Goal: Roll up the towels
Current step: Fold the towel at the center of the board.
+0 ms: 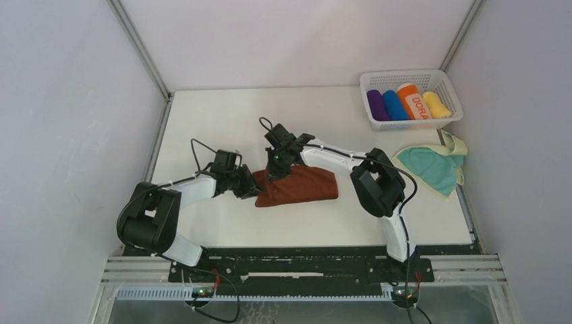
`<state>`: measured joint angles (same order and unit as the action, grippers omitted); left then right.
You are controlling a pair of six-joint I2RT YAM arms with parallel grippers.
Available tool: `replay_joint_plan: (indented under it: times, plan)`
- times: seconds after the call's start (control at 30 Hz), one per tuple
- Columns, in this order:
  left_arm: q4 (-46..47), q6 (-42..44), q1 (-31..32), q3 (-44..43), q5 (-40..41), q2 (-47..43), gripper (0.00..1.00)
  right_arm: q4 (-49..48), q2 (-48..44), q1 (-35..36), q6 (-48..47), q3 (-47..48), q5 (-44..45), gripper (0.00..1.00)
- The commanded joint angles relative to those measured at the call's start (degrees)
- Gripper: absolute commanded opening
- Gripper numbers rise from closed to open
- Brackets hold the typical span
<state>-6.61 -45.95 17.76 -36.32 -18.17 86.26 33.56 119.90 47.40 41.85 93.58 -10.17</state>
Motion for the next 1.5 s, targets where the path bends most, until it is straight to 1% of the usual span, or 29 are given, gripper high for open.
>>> replay_joint_plan:
  times: [0.0,0.23,0.57,0.77,0.83,0.93,0.97,1.1,1.27,1.37,1.47]
  plan:
    - [-1.8,0.9,0.4,0.4,2.0,0.1,0.32,-5.2,0.2,0.6,1.9,1.3,-1.8,0.01]
    - [-2.0,1.0,0.5,0.4,2.3,0.5,0.32,-6.4,-1.0,0.8,1.9,0.4,-2.5,0.00]
    - [-2.8,1.4,0.6,0.0,3.1,0.0,0.30,-5.3,-4.7,1.9,0.0,0.3,-0.7,0.00]
    - [-3.3,1.5,0.7,-0.2,3.3,-0.1,0.30,-5.4,-3.1,2.1,-0.1,0.0,-2.1,0.00]
    - [-4.0,1.6,0.6,-0.2,3.8,-0.7,0.32,-6.0,-2.1,2.1,0.1,-0.4,-2.3,0.01]
    - [-5.9,1.9,0.6,-0.2,5.9,-2.6,0.37,-6.4,-1.2,2.1,0.1,-0.3,-3.0,0.08]
    - [-6.9,2.0,0.6,-0.1,6.9,-3.6,0.39,-6.7,-1.4,2.1,0.0,-0.4,-3.3,0.12]
    - [-10.8,2.1,0.5,0.9,11.8,-8.1,0.49,-6.9,-3.9,2.2,-1.3,-0.8,-3.4,0.26]
    - [-15.7,1.5,-0.5,3.7,16.9,-16.5,0.60,-6.4,-9.8,2.2,-3.4,-2.1,-3.4,0.36]
    - [-19.4,2.0,-1.3,4.0,20.1,-22.2,0.64,-6.8,-14.5,1.7,-4.9,-5.5,-2.0,0.42]
    - [-22.6,3.2,-1.3,2.2,21.4,-26.5,0.66,-9.4,-20.4,-0.2,-5.9,-12.1,-1.7,0.46]
